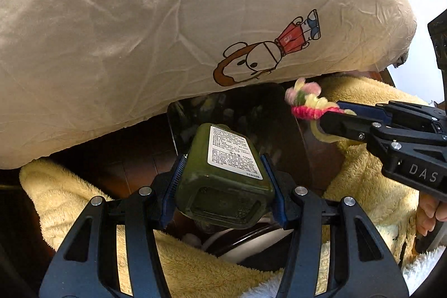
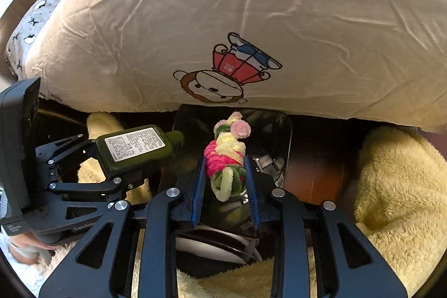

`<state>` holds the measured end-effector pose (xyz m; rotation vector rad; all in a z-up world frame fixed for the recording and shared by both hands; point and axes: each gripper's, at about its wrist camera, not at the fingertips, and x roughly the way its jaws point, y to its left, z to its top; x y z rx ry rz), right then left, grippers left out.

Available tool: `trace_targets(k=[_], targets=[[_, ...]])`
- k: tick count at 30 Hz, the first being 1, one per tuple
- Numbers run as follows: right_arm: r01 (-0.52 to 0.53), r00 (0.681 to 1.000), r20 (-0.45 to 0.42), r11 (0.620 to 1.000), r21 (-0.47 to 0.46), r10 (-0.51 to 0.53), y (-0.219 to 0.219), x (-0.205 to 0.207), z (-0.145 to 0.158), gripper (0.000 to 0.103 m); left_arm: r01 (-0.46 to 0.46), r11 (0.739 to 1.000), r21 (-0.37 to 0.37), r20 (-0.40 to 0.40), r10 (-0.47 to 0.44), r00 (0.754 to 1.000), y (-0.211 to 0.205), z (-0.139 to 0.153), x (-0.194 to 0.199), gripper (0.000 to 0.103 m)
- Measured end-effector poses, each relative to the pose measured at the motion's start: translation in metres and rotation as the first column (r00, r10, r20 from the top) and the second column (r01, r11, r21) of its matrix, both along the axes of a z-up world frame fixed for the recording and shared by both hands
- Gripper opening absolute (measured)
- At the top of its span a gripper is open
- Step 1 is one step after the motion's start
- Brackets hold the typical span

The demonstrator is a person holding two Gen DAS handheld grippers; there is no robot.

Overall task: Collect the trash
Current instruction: 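Lower both tools to the bin and release the bottle and hair tie, then grasp the blue wet-wipe pack with the left tool while the right tool grasps the black-and-white box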

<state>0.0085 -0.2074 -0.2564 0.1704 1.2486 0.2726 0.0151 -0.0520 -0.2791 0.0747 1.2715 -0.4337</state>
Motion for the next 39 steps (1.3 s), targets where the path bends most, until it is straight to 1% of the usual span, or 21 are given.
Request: trace_targets(k=[3,4,5,6,7,8,9,10,12,13,16,20,24,25,28,31,32,34,35,37,39], targets=[[0.001,1.000,-0.013,1.000,0.007,-0.001,0.001,0.001,-0.004,0.030,-0.009,1.000,0.013,-0.018,0.010,1.000,0.001,-0.005,0.000,0.051],[0.003,1.000,-0.015,1.000,0.009,-0.003,0.003,0.003,-0.005,0.039,-0.014,1.000,0.021,-0.021,0.015,1.000,0.002,-0.006,0.000,0.057],[0.013,1.000,-0.016,1.000,0.012,-0.013,-0.001,0.005,-0.007,0.047,-0.021,0.999,0.031,-0.021,0.022,1.000,0.001,-0.005,0.001,0.068],[0.023,1.000,-0.016,1.000,0.013,-0.023,-0.002,0.005,-0.006,0.062,-0.031,0.999,0.039,-0.014,0.032,0.999,0.002,-0.004,0.002,0.071],[0.033,0.999,-0.009,0.999,0.014,-0.032,-0.004,0.005,-0.004,0.068,-0.038,0.998,0.042,-0.005,0.038,0.999,0.001,-0.001,0.002,0.075],[0.040,0.999,0.000,0.999,0.011,-0.040,-0.006,0.004,-0.002,0.069,-0.042,0.998,0.042,0.004,0.042,0.999,0.002,0.003,0.002,0.078],[0.044,0.999,0.007,0.999,0.007,-0.044,-0.007,0.004,0.000,0.073,-0.047,0.998,0.039,0.011,0.046,0.999,0.004,0.005,0.002,0.081],[0.048,0.999,0.013,0.999,0.001,-0.048,-0.010,0.004,0.002,0.081,-0.051,0.998,0.037,0.019,0.051,0.999,0.006,0.007,0.002,0.086],[0.062,0.998,0.027,0.998,-0.017,-0.061,-0.012,0.004,0.006,0.089,-0.060,0.997,0.038,0.039,0.058,0.998,0.008,0.014,0.000,0.090],[0.063,0.997,0.033,0.998,-0.023,-0.063,-0.013,0.004,0.008,0.091,-0.063,0.997,0.038,0.046,0.061,0.997,0.011,0.019,0.001,0.092],[0.064,0.997,0.051,0.998,-0.029,-0.063,-0.015,0.004,0.015,0.094,-0.073,0.997,0.029,0.080,0.071,0.994,0.016,0.031,0.002,0.095],[0.087,0.991,0.104,0.995,-0.050,-0.081,-0.022,0.010,0.035,0.095,-0.091,0.996,0.016,0.138,0.088,0.987,0.022,0.054,0.005,0.095],[0.106,0.974,0.208,0.990,-0.091,-0.085,-0.032,0.018,0.068,0.095,-0.120,0.993,-0.010,0.217,0.119,0.969,0.036,0.086,0.013,0.095],[0.114,0.966,0.243,0.988,-0.101,-0.086,-0.036,0.023,0.080,0.096,-0.128,0.992,-0.015,0.235,0.128,0.963,0.039,0.093,0.016,0.095],[0.133,0.947,0.309,0.983,-0.128,-0.088,-0.044,0.036,0.101,0.096,-0.154,0.988,-0.014,0.293,0.151,0.944,0.048,0.112,0.032,0.095],[0.149,0.923,0.376,0.976,-0.160,-0.080,-0.053,0.054,0.122,0.096,-0.168,0.986,0.005,0.374,0.154,0.914,0.055,0.137,0.051,0.095],[0.169,0.914,0.397,0.970,-0.177,-0.087,-0.058,0.063,0.130,0.096,-0.164,0.986,0.009,0.397,0.148,0.906,0.056,0.145,0.057,0.095],[0.190,0.897,0.432,0.963,-0.190,-0.092,-0.067,0.078,0.142,0.096,-0.163,0.987,0.011,0.458,0.140,0.878,0.059,0.164,0.070,0.095],[0.201,0.889,0.447,0.961,-0.191,-0.098,-0.072,0.088,0.148,0.096,-0.171,0.985,0.016,0.490,0.141,0.860,0.061,0.174,0.081,0.095],[0.224,0.879,0.461,0.958,-0.179,-0.120,-0.083,0.110,0.157,0.096,-0.190,0.981,0.027,0.532,0.147,0.834,0.060,0.185,0.103,0.095],[0.234,0.876,0.465,0.957,-0.174,-0.130,-0.087,0.129,0.164,0.096,-0.225,0.974,0.040,0.562,0.164,0.811,0.060,0.196,0.130,0.095]])
